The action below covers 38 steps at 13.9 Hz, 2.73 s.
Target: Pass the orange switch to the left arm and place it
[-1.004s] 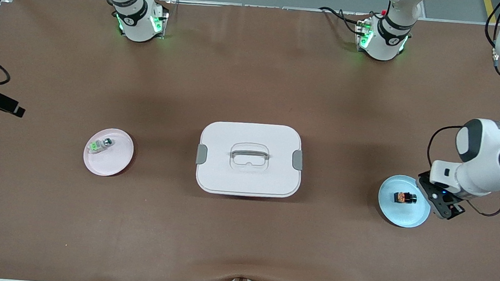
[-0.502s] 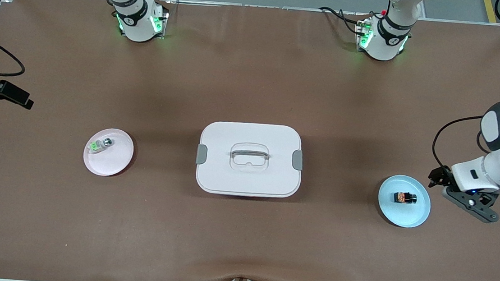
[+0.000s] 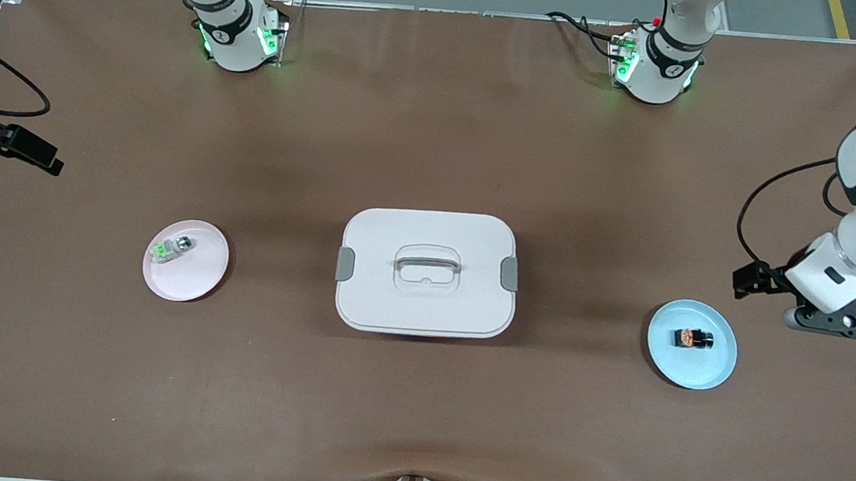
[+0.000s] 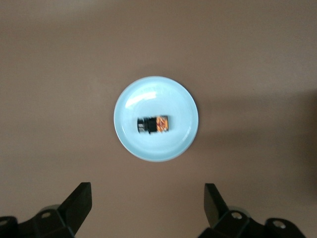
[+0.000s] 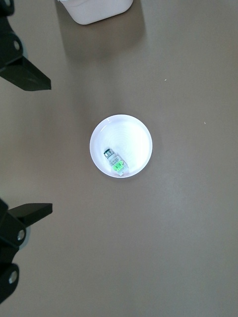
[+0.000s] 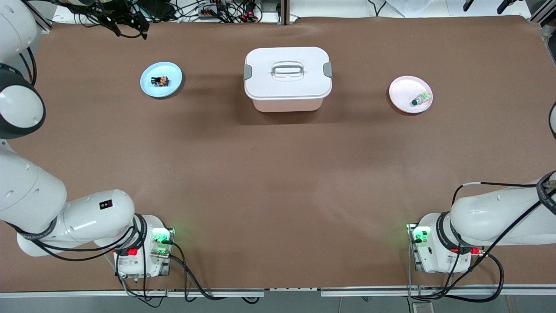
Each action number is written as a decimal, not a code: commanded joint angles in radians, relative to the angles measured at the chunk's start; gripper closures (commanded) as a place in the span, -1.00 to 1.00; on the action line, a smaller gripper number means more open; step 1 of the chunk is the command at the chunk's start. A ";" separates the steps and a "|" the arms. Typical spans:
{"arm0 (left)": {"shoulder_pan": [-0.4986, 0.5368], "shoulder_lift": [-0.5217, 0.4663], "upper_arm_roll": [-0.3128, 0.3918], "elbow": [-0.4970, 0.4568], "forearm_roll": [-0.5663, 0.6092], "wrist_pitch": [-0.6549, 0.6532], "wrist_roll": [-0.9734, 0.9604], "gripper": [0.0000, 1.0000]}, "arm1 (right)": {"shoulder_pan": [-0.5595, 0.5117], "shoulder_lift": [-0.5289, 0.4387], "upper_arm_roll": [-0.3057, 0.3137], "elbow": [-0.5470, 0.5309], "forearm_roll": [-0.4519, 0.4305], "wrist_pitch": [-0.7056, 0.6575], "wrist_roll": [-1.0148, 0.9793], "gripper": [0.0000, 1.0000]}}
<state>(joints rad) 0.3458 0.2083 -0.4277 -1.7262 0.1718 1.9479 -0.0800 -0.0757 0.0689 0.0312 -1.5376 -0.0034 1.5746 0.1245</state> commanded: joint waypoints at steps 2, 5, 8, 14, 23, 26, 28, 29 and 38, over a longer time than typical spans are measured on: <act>0.004 -0.029 -0.042 0.026 -0.014 -0.047 -0.162 -1.00 | 0.034 -0.072 -0.020 -0.091 -0.003 0.038 0.004 -1.00; 0.009 -0.026 -0.043 0.100 -0.015 -0.112 -0.136 -1.00 | 0.050 -0.090 -0.040 -0.117 -0.003 0.045 0.004 -1.00; -0.100 -0.055 0.051 0.099 -0.014 -0.118 -0.141 -1.00 | 0.085 -0.095 -0.075 -0.125 -0.003 0.048 0.004 -1.00; -0.325 -0.170 0.294 0.093 -0.121 -0.249 -0.133 -1.00 | 0.088 -0.103 -0.085 -0.128 -0.001 0.047 0.004 -1.00; -0.438 -0.346 0.425 0.010 -0.180 -0.352 -0.083 -1.00 | 0.094 -0.110 -0.082 -0.125 0.049 0.071 0.007 -1.00; -0.436 -0.386 0.420 -0.021 -0.170 -0.353 -0.046 -1.00 | 0.094 -0.113 -0.079 -0.125 0.049 0.084 0.006 -1.00; -0.436 -0.409 0.415 -0.029 -0.167 -0.371 -0.044 -1.00 | 0.094 -0.113 -0.080 -0.125 0.049 0.085 0.006 -1.00; -0.436 -0.412 0.405 -0.029 -0.160 -0.374 -0.046 -1.00 | 0.094 -0.113 -0.080 -0.125 0.049 0.087 0.006 -1.00; -0.429 -0.373 0.392 0.014 -0.156 -0.374 -0.037 -1.00 | 0.091 -0.106 -0.082 -0.098 0.049 0.079 0.006 -1.00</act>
<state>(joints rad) -0.0846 -0.1839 -0.0346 -1.7419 0.0046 1.5801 -0.1371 0.0037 -0.0166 -0.0422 -1.6346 0.0358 1.6513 0.1247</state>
